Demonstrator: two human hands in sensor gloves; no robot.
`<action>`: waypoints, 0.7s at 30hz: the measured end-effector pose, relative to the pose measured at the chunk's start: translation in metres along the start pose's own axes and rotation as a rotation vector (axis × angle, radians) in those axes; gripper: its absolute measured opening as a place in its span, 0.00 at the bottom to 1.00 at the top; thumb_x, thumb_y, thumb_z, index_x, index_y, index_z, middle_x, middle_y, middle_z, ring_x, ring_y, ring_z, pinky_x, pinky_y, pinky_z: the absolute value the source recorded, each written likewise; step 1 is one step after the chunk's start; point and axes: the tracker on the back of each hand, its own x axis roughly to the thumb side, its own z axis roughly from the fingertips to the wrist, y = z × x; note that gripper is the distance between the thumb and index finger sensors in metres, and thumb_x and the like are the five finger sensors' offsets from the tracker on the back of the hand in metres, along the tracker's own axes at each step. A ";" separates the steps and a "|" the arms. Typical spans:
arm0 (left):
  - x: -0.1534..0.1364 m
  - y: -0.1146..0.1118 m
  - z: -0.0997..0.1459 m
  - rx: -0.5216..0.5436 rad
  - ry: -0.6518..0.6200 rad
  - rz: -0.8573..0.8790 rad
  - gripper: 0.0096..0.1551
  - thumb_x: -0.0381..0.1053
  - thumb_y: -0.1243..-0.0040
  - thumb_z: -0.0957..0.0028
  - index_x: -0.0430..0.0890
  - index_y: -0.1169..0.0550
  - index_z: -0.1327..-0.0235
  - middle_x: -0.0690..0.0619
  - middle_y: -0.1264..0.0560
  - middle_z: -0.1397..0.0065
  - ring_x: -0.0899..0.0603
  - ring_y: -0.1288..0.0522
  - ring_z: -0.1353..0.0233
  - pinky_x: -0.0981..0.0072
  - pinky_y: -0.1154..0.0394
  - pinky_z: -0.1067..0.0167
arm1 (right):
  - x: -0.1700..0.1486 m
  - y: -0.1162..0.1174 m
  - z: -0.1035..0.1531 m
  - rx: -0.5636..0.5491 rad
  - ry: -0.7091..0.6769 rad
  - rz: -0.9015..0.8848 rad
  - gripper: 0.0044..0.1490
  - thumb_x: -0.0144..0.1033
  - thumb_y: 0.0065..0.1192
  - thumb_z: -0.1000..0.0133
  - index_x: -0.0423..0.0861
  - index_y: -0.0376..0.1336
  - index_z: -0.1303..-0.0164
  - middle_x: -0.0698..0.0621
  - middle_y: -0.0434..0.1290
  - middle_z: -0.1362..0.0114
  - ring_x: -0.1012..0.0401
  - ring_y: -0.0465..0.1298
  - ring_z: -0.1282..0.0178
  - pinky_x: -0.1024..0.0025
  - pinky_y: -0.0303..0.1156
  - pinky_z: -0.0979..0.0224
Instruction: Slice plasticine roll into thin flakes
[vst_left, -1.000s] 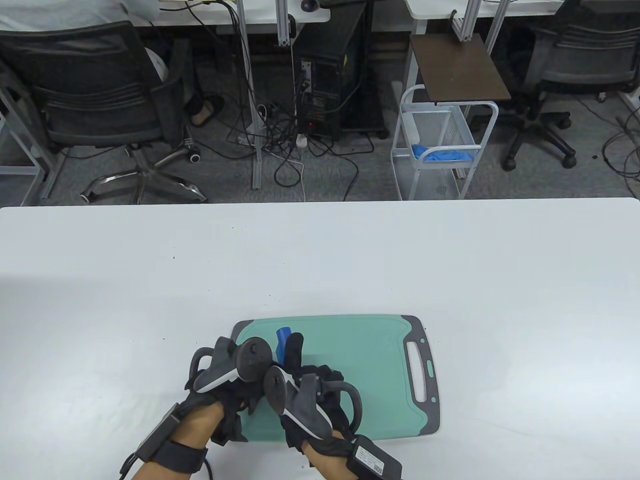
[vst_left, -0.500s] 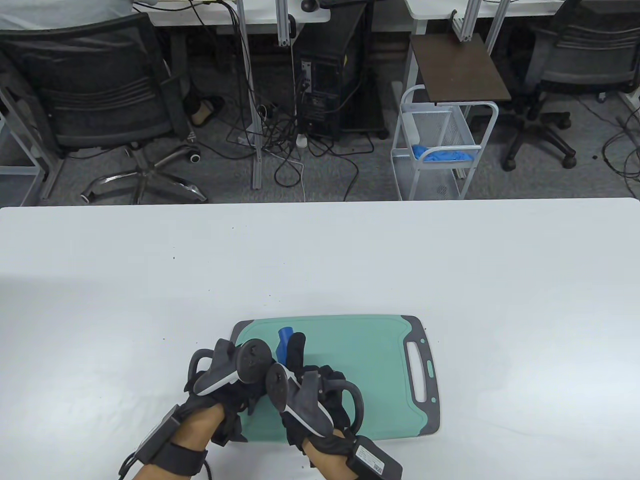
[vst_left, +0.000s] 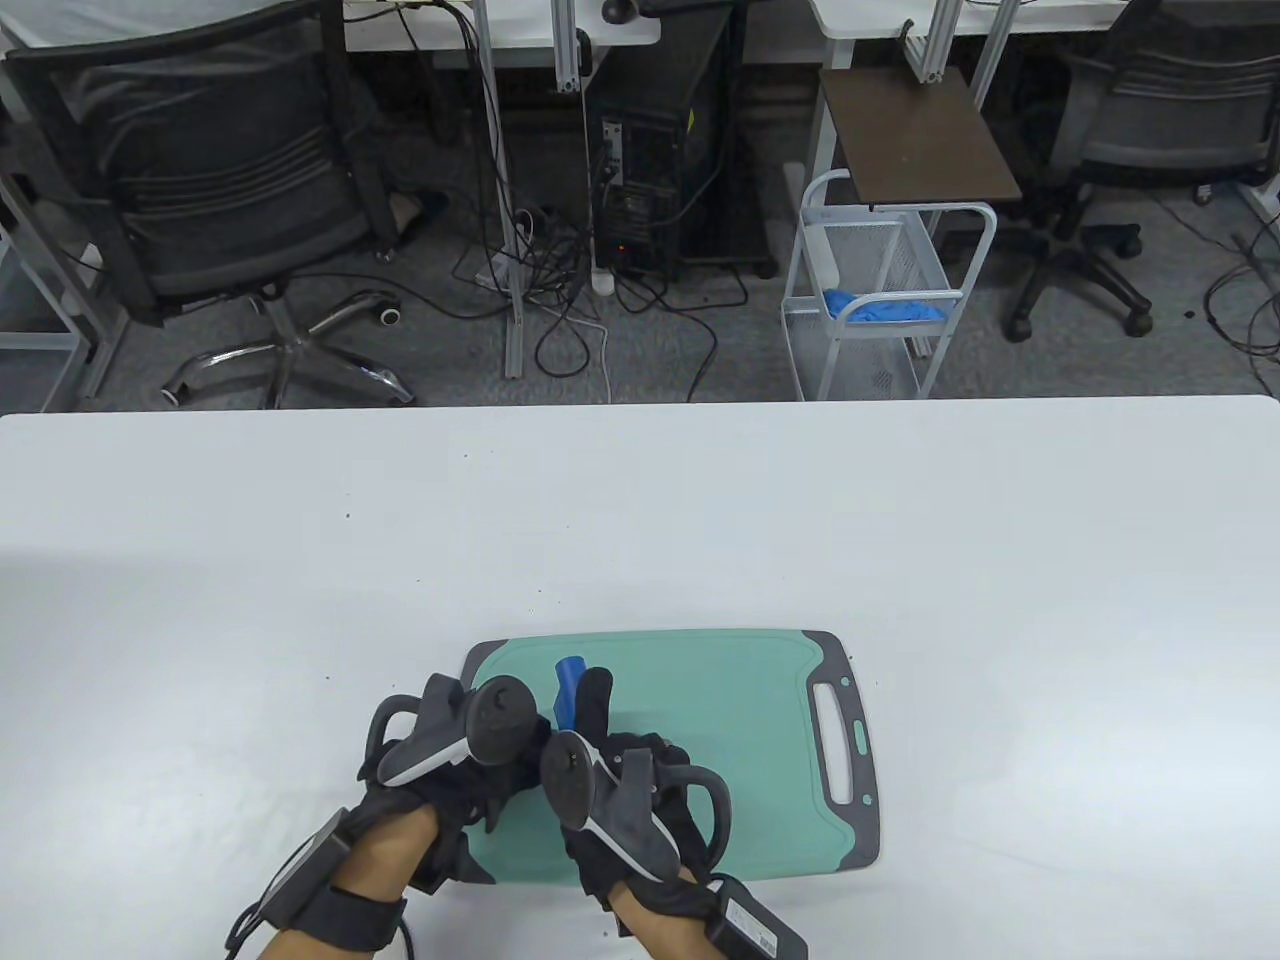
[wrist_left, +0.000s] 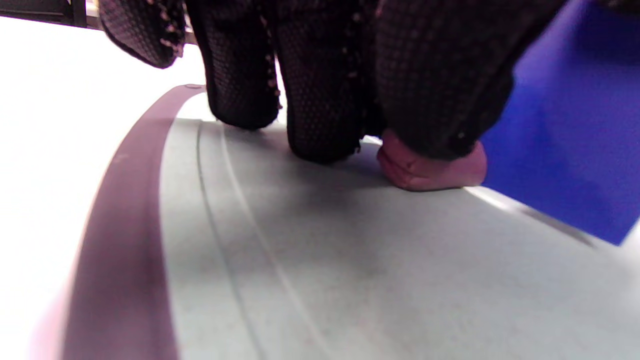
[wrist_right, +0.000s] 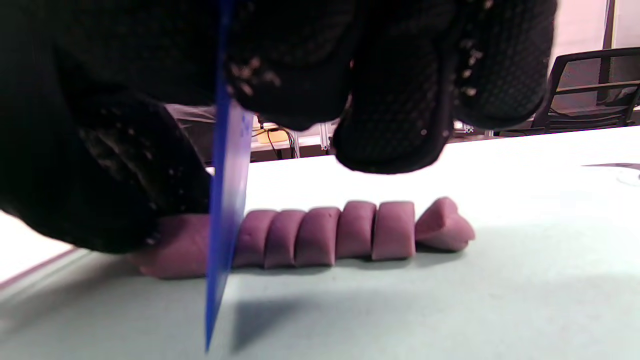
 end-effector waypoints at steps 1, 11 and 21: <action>-0.001 0.000 0.000 -0.002 0.000 0.002 0.29 0.59 0.24 0.69 0.58 0.14 0.50 0.59 0.13 0.44 0.39 0.20 0.28 0.37 0.30 0.29 | 0.000 -0.004 0.002 -0.007 0.005 -0.008 0.55 0.46 0.69 0.51 0.44 0.42 0.23 0.51 0.80 0.67 0.49 0.83 0.58 0.40 0.75 0.40; -0.001 0.001 -0.001 -0.001 -0.001 0.004 0.27 0.60 0.23 0.69 0.58 0.12 0.53 0.59 0.13 0.44 0.39 0.20 0.29 0.37 0.30 0.29 | 0.005 -0.026 0.016 -0.005 0.022 -0.037 0.54 0.46 0.70 0.51 0.42 0.44 0.24 0.51 0.81 0.69 0.49 0.84 0.61 0.40 0.76 0.42; -0.001 0.001 -0.002 -0.002 -0.002 0.004 0.26 0.60 0.23 0.69 0.59 0.12 0.55 0.60 0.12 0.45 0.39 0.20 0.29 0.37 0.30 0.29 | 0.011 -0.021 0.018 0.001 0.003 -0.014 0.54 0.46 0.70 0.51 0.41 0.45 0.24 0.52 0.81 0.70 0.49 0.84 0.62 0.40 0.77 0.43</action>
